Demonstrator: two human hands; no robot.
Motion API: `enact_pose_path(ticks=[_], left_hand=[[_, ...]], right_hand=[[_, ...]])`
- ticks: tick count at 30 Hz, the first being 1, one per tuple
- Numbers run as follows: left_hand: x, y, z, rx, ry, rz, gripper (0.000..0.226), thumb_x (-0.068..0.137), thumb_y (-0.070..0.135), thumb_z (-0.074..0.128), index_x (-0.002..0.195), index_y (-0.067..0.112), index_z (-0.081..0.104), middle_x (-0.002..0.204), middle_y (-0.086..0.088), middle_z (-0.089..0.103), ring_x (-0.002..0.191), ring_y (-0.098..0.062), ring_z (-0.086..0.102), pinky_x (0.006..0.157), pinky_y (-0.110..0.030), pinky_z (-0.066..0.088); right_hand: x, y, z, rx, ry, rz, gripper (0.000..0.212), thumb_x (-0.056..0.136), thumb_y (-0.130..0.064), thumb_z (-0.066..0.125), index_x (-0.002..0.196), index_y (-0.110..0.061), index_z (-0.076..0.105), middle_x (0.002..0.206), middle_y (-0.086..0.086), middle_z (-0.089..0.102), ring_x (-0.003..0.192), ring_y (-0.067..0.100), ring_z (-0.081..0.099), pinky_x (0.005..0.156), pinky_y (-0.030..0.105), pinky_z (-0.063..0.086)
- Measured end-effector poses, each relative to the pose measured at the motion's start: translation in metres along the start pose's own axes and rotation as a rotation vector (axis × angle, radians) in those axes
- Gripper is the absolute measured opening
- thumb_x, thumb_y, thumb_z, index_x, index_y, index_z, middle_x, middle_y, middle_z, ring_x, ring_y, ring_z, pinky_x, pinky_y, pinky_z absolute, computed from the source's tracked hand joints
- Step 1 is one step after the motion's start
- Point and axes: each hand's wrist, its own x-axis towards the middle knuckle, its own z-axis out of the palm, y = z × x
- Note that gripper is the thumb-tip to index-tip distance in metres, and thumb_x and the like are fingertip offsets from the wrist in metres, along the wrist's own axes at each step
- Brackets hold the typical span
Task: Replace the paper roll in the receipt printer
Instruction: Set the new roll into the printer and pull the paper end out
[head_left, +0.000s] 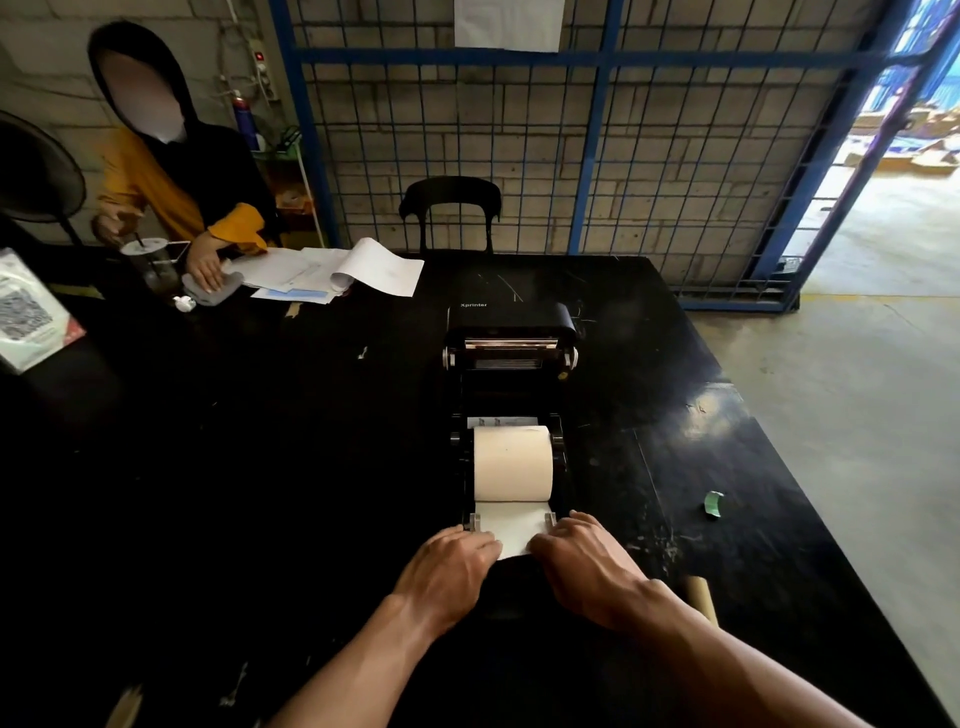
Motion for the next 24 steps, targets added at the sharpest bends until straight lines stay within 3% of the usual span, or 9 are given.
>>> enact_pose_path(ticks=[2,5,8,12,18,21,24], left_hand=[[-0.001,0.001,-0.001,-0.009,0.023,0.017,0.034,0.065,-0.006,0.065,0.091,0.011,0.078,0.087,-0.001,0.077,0.079,-0.017,0.074,0.084,-0.033,0.057],[-0.004,-0.001,0.001,-0.007,0.021,0.027,0.034,0.066,-0.005,0.064,0.092,0.013,0.077,0.089,0.000,0.077,0.082,-0.015,0.073,0.090,-0.032,0.054],[-0.004,-0.003,-0.002,0.009,-0.053,-0.003,0.034,0.082,0.005,0.050,0.107,0.013,0.072,0.110,-0.002,0.073,0.104,-0.021,0.067,0.102,-0.030,0.043],[-0.001,0.000,0.001,0.052,-0.144,-0.058,0.054,0.094,0.009,0.036,0.148,0.012,0.040,0.154,-0.004,0.040,0.141,-0.016,0.035,0.118,-0.031,0.020],[-0.009,0.003,0.003,0.097,-0.229,-0.020,0.050,0.103,0.024,0.030,0.150,0.008,0.032,0.157,-0.010,0.033,0.145,-0.017,0.027,0.120,-0.034,0.014],[-0.012,0.003,0.003,0.104,-0.228,-0.014,0.051,0.104,0.026,0.029,0.151,0.008,0.030,0.157,-0.010,0.031,0.146,-0.018,0.025,0.120,-0.034,0.013],[-0.013,0.006,0.003,0.107,-0.213,-0.014,0.050,0.103,0.025,0.030,0.150,0.008,0.031,0.157,-0.010,0.032,0.146,-0.018,0.026,0.120,-0.033,0.013]], right_hand=[[-0.001,0.001,0.002,-0.027,-0.009,-0.018,0.026,0.092,-0.021,0.051,0.115,-0.018,0.063,0.113,0.002,0.071,0.110,0.024,0.061,0.106,0.039,0.040],[-0.002,-0.001,0.007,-0.029,-0.035,0.012,0.038,0.094,-0.020,0.052,0.131,-0.017,0.057,0.138,0.001,0.062,0.129,0.025,0.052,0.112,0.038,0.034],[-0.004,-0.004,0.009,-0.062,-0.038,0.016,0.037,0.094,-0.021,0.050,0.130,-0.016,0.057,0.139,0.004,0.062,0.130,0.025,0.053,0.115,0.039,0.031],[-0.012,-0.006,0.013,-0.066,-0.060,-0.005,0.044,0.095,-0.021,0.048,0.138,-0.013,0.051,0.142,0.007,0.058,0.134,0.027,0.051,0.115,0.043,0.032],[-0.024,-0.013,0.013,-0.104,-0.103,-0.054,0.052,0.099,-0.021,0.042,0.149,-0.007,0.036,0.150,0.015,0.047,0.139,0.033,0.044,0.120,0.044,0.028],[-0.031,-0.016,0.010,-0.125,-0.125,-0.080,0.062,0.100,-0.023,0.043,0.156,-0.007,0.022,0.157,0.019,0.036,0.145,0.036,0.034,0.123,0.050,0.022],[-0.035,-0.020,0.008,-0.105,-0.133,-0.036,0.082,0.097,-0.032,0.048,0.160,-0.011,0.000,0.169,0.015,0.004,0.156,0.034,0.006,0.124,0.055,0.005]])
